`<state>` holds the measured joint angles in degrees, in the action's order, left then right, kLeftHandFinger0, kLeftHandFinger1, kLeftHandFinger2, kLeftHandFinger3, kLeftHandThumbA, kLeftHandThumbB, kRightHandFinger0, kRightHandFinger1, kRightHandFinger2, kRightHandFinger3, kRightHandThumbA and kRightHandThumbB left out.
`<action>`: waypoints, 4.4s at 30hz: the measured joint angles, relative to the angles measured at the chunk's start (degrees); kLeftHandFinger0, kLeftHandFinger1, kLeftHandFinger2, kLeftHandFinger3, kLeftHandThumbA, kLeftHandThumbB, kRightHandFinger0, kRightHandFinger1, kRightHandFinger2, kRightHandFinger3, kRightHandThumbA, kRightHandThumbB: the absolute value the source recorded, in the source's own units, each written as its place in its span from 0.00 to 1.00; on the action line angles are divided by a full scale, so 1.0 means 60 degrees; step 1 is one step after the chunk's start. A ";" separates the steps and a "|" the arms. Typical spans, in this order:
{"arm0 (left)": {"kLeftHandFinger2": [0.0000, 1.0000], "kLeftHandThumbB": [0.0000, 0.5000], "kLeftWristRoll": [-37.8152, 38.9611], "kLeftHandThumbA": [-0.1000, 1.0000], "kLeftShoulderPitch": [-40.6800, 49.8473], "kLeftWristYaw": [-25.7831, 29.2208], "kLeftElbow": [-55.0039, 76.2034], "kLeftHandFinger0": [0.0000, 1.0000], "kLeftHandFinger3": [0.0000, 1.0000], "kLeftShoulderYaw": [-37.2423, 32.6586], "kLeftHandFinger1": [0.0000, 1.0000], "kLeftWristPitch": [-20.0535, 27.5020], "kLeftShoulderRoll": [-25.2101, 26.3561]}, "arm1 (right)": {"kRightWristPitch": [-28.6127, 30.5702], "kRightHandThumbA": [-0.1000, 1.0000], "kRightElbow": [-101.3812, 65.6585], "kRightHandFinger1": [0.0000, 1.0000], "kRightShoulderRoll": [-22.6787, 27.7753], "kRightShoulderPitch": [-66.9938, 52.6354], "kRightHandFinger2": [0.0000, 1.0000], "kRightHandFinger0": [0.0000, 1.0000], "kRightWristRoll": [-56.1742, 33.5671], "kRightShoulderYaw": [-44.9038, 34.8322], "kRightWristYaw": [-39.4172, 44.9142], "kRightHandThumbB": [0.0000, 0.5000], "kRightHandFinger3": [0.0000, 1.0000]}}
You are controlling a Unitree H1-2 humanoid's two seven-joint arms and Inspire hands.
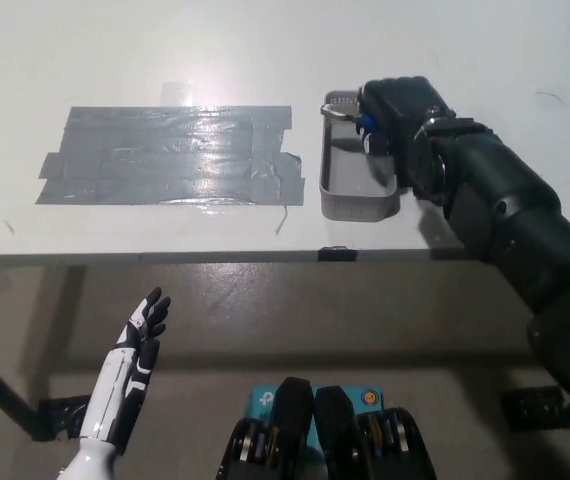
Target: The robot picks the blue plier placed on top of the container and places it on the grey area of the table
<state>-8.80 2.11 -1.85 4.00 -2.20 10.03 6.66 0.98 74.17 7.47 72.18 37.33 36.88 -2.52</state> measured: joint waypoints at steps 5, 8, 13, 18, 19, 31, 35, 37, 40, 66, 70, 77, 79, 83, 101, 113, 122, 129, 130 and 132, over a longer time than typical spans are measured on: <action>1.00 0.17 0.0050 1.00 0.0002 0.0000 -0.0001 1.00 1.00 0.0001 1.00 0.0000 0.0054 | 0.0300 0.00 -0.0024 0.60 0.0082 0.0473 0.96 0.13 0.0081 -0.0062 -0.0354 0.38 0.50; 1.00 0.18 0.0058 1.00 0.0004 -0.0001 -0.0001 1.00 1.00 0.0001 1.00 0.0001 0.0103 | 0.0468 0.00 -0.0041 0.65 0.0110 0.0804 0.98 0.19 0.0100 -0.0154 -0.0443 0.42 0.62; 1.00 0.18 0.0059 1.00 0.0017 -0.0001 0.0003 1.00 1.00 0.0002 1.00 0.0000 0.0142 | 0.0649 0.00 -0.0104 0.63 0.0087 0.1137 0.99 0.14 0.0167 -0.0178 -0.0586 0.39 0.69; 1.00 0.21 0.0063 1.00 0.0075 -0.0001 0.0039 1.00 1.00 -0.0008 1.00 0.0000 0.0145 | 0.0712 0.00 -0.0096 0.58 -0.0121 0.1191 0.93 0.11 0.0272 -0.0153 -0.0728 0.42 0.69; 1.00 0.21 0.0063 1.00 0.0089 -0.0001 0.0043 1.00 1.00 -0.0012 1.00 0.0000 0.0144 | 0.0716 0.00 -0.0093 0.53 -0.0173 0.1191 0.89 0.07 0.0297 -0.0141 -0.0745 0.41 0.62; 1.00 0.26 -0.0016 1.00 0.0250 0.0001 0.0191 1.00 1.00 -0.0065 1.00 -0.0013 0.0065 | 0.0730 0.00 0.0610 0.40 -0.2064 0.1141 0.77 0.00 0.0348 -0.0045 -0.0921 0.44 0.30; 1.00 0.28 -0.0017 1.00 0.0284 -0.0001 0.0329 1.00 1.00 -0.0066 1.00 -0.0068 0.0057 | 0.0727 0.00 0.0768 0.42 -0.2553 0.0971 0.79 0.00 0.0340 -0.0045 -0.0988 0.45 0.27; 1.00 0.24 -0.0019 1.00 0.0280 -0.0002 0.0359 1.00 1.00 -0.0068 1.00 -0.0082 0.0053 | 0.0729 0.00 0.0846 0.36 -0.2736 0.0843 0.71 0.00 0.0333 -0.0061 -0.1009 0.52 0.37; 1.00 0.25 0.0001 1.00 0.0263 -0.0019 0.0388 1.00 1.00 -0.0069 1.00 -0.0100 0.0058 | 0.0695 0.00 0.1045 0.31 -0.2914 0.0728 0.66 0.00 0.0308 -0.0133 -0.1015 0.53 0.40; 1.00 0.25 -0.0118 1.00 0.0054 -0.0029 0.0406 1.00 1.00 -0.0217 1.00 -0.0116 0.0099 | 0.0265 0.85 0.1282 1.00 -0.2457 0.0526 1.00 1.00 0.0365 0.0032 -0.1564 0.74 1.00; 1.00 0.25 -0.0144 1.00 0.0050 -0.0029 0.0403 1.00 1.00 -0.0230 1.00 -0.0120 0.0103 | 0.0301 0.92 0.1272 1.00 -0.2349 0.0521 1.00 1.00 0.0386 0.0049 -0.2178 0.74 1.00; 1.00 0.27 -0.0179 1.00 0.0019 -0.0030 0.0403 1.00 1.00 -0.0232 1.00 -0.0133 0.0127 | 0.0647 0.99 0.0986 1.00 -0.2190 0.0634 1.00 1.00 0.0301 -0.0315 -0.3229 0.71 1.00; 1.00 0.30 -0.0183 1.00 -0.0012 -0.0030 0.0404 1.00 1.00 -0.0232 1.00 -0.0149 0.0129 | 0.0895 1.00 0.0838 1.00 -0.2083 0.0856 1.00 1.00 0.0208 -0.0628 -0.3437 0.68 1.00; 1.00 0.27 -0.0175 1.00 -0.0265 -0.0030 0.0402 1.00 1.00 -0.0218 1.00 -0.0214 0.0129 | 0.1503 1.00 -0.0438 1.00 -0.1545 0.1282 1.00 1.00 -0.0302 -0.1938 -0.3476 0.72 1.00; 1.00 0.30 -0.0154 1.00 -0.1290 -0.0026 -0.0224 1.00 1.00 -0.0124 1.00 -0.0350 0.0100 | 0.1384 1.00 -0.6940 1.00 0.0292 -0.1477 1.00 1.00 -0.1354 -0.3577 -0.2445 0.54 1.00; 1.00 0.25 -0.0154 1.00 -0.1299 -0.0025 -0.0793 1.00 1.00 -0.0121 1.00 -0.0399 0.0078 | 0.0888 1.00 -1.0701 1.00 0.0928 -0.6130 1.00 1.00 -0.2120 -0.4041 -0.2120 0.58 1.00; 1.00 0.27 -0.0153 1.00 -0.1315 -0.0024 -0.0928 1.00 1.00 -0.0116 1.00 -0.0409 0.0071 | 0.0729 1.00 -1.3708 1.00 0.0925 -0.8772 1.00 1.00 -0.2923 -0.4350 -0.2007 0.45 1.00; 1.00 0.22 -0.0113 1.00 -0.1344 -0.0023 -0.0886 1.00 1.00 -0.0080 1.00 -0.0398 0.0066 | 0.1084 1.00 -1.4634 1.00 0.0493 -1.0217 1.00 1.00 -0.4136 -0.4743 -0.1805 0.18 1.00; 1.00 0.23 -0.0102 1.00 -0.1321 -0.0022 -0.0861 1.00 1.00 -0.0062 1.00 -0.0399 0.0070 | 0.1145 1.00 -1.4312 1.00 0.0394 -1.0319 1.00 1.00 -0.4331 -0.4818 -0.1739 0.18 1.00; 1.00 0.23 -0.0087 1.00 -0.1296 -0.0022 -0.0803 1.00 1.00 -0.0057 1.00 -0.0392 0.0061 | 0.1138 1.00 -1.3701 1.00 0.0251 -1.0469 1.00 1.00 -0.4753 -0.4953 -0.1582 0.18 1.00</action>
<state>-9.32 -5.67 -1.98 -0.82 -2.54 7.68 7.03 7.81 -8.04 8.97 9.36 8.81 7.16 -12.01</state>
